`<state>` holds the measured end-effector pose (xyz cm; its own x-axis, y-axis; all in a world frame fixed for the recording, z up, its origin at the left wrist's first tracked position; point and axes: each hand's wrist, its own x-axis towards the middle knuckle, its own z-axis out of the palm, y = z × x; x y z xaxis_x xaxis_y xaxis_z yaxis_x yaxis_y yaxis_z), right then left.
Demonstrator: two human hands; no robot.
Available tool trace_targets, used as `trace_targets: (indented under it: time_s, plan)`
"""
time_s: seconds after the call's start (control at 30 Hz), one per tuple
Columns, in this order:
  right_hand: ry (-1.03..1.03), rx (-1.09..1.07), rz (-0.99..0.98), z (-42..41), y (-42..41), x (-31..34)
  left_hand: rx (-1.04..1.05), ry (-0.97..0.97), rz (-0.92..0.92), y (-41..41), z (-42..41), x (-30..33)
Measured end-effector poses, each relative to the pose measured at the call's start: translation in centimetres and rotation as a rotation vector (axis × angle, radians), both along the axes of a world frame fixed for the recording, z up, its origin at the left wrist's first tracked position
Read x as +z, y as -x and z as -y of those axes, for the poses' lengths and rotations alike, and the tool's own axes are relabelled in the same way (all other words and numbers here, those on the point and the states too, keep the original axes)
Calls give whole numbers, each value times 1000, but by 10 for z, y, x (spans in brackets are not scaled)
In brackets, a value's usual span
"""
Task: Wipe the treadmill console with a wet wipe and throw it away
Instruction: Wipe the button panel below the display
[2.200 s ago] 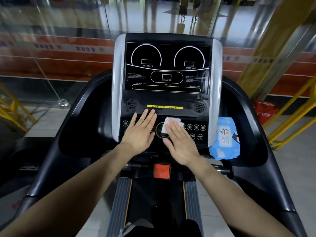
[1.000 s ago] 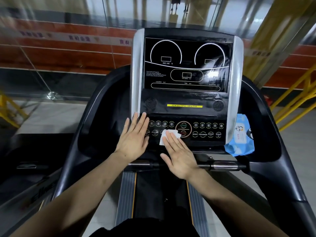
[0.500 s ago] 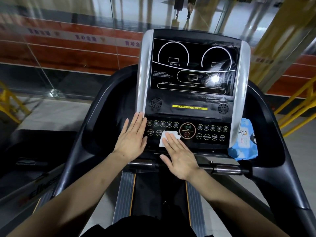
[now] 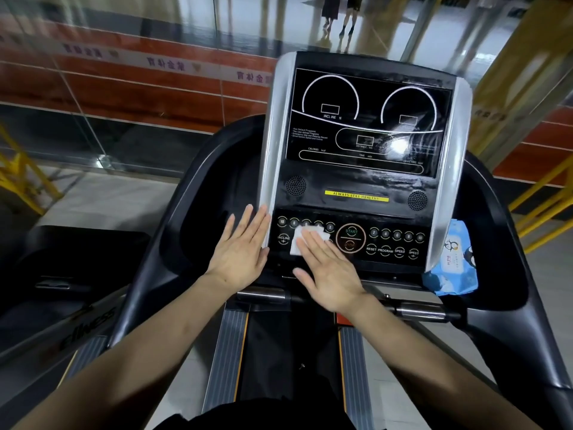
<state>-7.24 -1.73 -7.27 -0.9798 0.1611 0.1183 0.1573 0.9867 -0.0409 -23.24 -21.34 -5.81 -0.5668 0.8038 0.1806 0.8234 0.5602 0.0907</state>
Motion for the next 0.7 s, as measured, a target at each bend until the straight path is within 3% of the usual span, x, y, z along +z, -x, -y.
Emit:
trace_targets:
  time_s: [0.17,0.3,0.53,0.7]
  plan:
    - [35,-96,-34,7,27,15,-10,-14,8,2,2,1]
    - [-15,15,35,26,-6,-17,-3,-20,29,0,4,1]
    - [32,-54,-19,22,48,22,-4,-23,28,4,10,3]
    - [-2,43,52,42,19,-9,-23,2,5,10,14,6]
